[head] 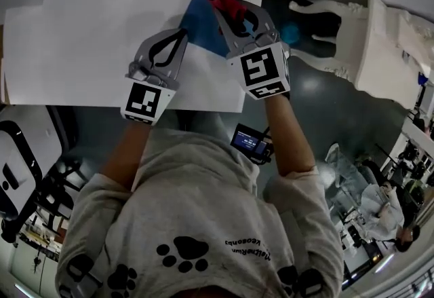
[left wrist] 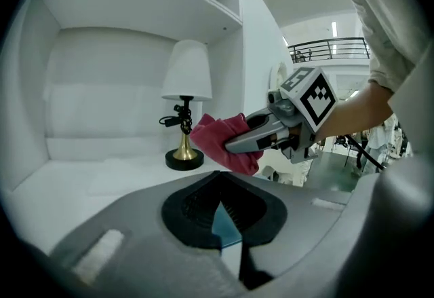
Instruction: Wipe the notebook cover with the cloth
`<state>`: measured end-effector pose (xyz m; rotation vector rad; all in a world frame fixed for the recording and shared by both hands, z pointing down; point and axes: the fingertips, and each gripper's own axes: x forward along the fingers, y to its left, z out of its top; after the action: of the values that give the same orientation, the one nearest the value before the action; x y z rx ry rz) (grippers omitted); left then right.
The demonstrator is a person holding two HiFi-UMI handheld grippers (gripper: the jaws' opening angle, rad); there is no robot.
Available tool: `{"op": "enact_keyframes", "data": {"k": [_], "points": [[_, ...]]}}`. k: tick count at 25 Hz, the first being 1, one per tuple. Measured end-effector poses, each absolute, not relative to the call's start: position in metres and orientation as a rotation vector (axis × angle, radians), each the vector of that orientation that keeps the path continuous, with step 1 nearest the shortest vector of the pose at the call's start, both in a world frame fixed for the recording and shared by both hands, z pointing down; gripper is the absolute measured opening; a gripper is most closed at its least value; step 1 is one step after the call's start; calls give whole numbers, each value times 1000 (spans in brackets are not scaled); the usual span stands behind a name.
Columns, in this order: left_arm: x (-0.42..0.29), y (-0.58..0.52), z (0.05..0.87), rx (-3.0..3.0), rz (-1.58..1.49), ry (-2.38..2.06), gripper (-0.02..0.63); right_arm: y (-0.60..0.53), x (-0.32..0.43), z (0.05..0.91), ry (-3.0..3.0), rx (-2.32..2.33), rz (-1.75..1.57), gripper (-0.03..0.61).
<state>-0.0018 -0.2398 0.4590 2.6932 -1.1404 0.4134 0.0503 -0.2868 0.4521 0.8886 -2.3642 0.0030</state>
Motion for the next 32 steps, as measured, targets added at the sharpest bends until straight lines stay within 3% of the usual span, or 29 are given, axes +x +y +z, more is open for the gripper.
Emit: {"op": "enact_keyframes", "data": {"k": [14,32], "points": [[-7,-229,524,2571,656,-1033,-2,-294,36,534,-2111,468,129,49],[-7,-225,566,2405,872,-943,-2,-293,53,562,-1850,301,140,48]]}}
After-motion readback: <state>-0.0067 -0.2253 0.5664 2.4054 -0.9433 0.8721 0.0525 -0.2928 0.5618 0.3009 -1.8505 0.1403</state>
